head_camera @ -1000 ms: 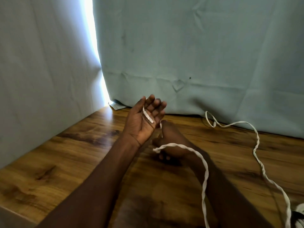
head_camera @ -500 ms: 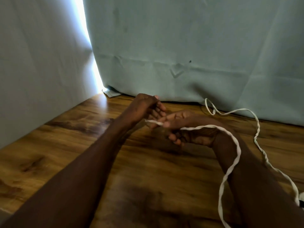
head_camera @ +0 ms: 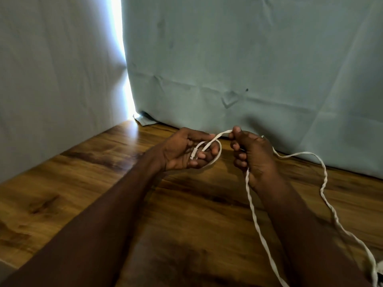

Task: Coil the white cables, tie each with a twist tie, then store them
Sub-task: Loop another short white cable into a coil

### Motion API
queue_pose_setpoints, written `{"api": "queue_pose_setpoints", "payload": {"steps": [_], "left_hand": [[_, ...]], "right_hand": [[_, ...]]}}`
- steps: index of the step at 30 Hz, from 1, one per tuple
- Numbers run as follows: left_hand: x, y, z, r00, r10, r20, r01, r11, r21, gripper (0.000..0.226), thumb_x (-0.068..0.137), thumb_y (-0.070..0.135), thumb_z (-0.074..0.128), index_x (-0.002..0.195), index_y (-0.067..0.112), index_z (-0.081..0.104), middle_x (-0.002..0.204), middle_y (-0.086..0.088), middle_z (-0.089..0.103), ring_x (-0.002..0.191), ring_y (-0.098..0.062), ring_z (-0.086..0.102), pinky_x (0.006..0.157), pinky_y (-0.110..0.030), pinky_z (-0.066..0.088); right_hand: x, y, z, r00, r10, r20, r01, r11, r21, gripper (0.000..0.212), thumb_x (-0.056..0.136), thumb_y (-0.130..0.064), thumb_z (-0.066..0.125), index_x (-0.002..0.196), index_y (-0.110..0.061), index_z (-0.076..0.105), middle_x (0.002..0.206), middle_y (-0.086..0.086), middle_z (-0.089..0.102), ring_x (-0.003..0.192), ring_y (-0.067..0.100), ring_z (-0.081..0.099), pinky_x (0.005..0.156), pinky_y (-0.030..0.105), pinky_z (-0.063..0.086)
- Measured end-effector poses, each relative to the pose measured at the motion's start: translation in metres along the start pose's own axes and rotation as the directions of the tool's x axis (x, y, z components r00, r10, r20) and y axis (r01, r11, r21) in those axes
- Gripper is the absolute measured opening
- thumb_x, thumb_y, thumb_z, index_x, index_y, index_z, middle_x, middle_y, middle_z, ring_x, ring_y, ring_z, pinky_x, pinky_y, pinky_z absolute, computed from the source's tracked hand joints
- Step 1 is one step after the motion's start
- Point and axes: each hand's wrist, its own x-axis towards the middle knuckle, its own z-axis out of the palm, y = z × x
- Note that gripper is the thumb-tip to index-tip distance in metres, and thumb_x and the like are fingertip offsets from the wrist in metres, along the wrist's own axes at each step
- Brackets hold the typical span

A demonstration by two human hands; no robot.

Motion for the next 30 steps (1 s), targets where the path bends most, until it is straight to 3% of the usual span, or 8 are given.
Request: {"api": "queue_pose_setpoints", "payload": {"steps": [3,6,14,18,22,25,27,30], "left_hand": [[0.001,-0.002,0.004,0.986,0.058,0.159,-0.020,0.972,-0.234,0.039,0.106,0.025,0.040,0.093,-0.002,0.066,0.074,-0.009,0.046,0.057,-0.012,0.050,0.045,-0.021,0.042],[0.008,0.001,0.006,0.954,0.230,0.192,-0.117,0.877,-0.467,0.044,0.110,0.027,0.031,0.097,-0.001,0.063,0.070,-0.006,0.052,0.052,-0.013,0.054,0.044,-0.021,0.034],[0.013,0.007,-0.002,0.834,0.485,-0.261,-0.534,0.596,-0.600,0.045,0.105,0.023,0.042,0.128,-0.010,0.061,0.108,-0.023,0.075,0.091,-0.031,0.077,0.072,-0.029,0.064],[0.008,0.013,-0.013,0.766,0.487,-0.421,-0.619,0.736,-0.274,0.048,0.112,0.033,0.032,0.131,-0.003,0.057,0.121,-0.022,0.072,0.105,-0.033,0.074,0.088,-0.032,0.061],[0.006,0.008,-0.013,0.742,0.460,-0.487,-0.357,0.887,0.293,0.048,0.112,0.036,0.035,0.133,0.001,0.061,0.113,-0.022,0.075,0.096,-0.032,0.076,0.080,-0.032,0.062],[0.002,0.004,-0.010,0.684,0.537,-0.494,-0.157,0.770,0.619,0.042,0.111,0.032,0.043,0.117,0.006,0.075,0.073,-0.016,0.073,0.056,-0.018,0.067,0.055,-0.027,0.051],[0.000,0.004,-0.009,0.687,0.556,-0.467,-0.132,0.728,0.673,0.044,0.111,0.030,0.045,0.102,0.005,0.079,0.054,-0.017,0.060,0.039,-0.017,0.055,0.044,-0.023,0.039],[-0.005,0.010,-0.002,0.770,0.484,-0.416,-0.145,0.767,0.625,0.056,0.111,0.029,0.042,0.071,0.013,0.079,0.043,-0.016,0.051,0.028,-0.021,0.036,0.036,-0.020,0.026]], "right_hand": [[-0.001,0.004,0.000,0.977,-0.184,-0.109,0.152,0.956,-0.251,0.025,0.097,-0.033,0.071,0.088,-0.011,0.077,0.055,-0.002,0.052,0.041,0.010,0.037,0.042,0.019,0.029],[-0.001,0.008,0.003,0.938,-0.346,-0.010,0.276,0.763,-0.585,0.033,0.102,-0.036,0.062,0.073,-0.025,0.072,0.049,-0.014,0.055,0.045,0.003,0.046,0.057,0.026,0.038],[-0.026,0.019,0.054,0.932,-0.176,0.317,0.354,0.254,-0.900,0.027,0.107,-0.023,0.049,0.104,-0.008,0.071,0.093,0.008,0.070,0.085,0.025,0.065,0.067,0.032,0.040],[-0.035,0.012,0.054,0.929,0.006,0.369,0.329,0.442,-0.835,0.020,0.101,-0.025,0.061,0.091,-0.012,0.073,0.076,0.000,0.067,0.066,0.011,0.062,0.061,0.029,0.045],[-0.041,0.000,0.055,0.902,0.055,0.429,0.369,0.417,-0.830,0.017,0.093,-0.027,0.073,0.084,-0.013,0.075,0.065,-0.003,0.065,0.049,0.004,0.057,0.053,0.024,0.039],[-0.043,-0.021,0.045,0.889,0.212,0.406,0.102,0.772,-0.628,0.027,0.089,-0.024,0.079,0.097,0.001,0.073,0.056,-0.004,0.051,0.038,0.008,0.040,0.042,0.022,0.034],[-0.040,-0.033,0.034,0.853,0.269,0.447,-0.111,0.930,-0.349,0.040,0.081,-0.024,0.080,0.109,0.003,0.073,0.057,-0.003,0.039,0.040,0.007,0.030,0.042,0.020,0.026],[-0.032,-0.036,0.012,0.828,0.256,0.500,-0.236,0.966,-0.105,0.043,0.086,-0.022,0.065,0.122,0.000,0.071,0.066,-0.004,0.040,0.046,0.004,0.032,0.046,0.020,0.023]]}}
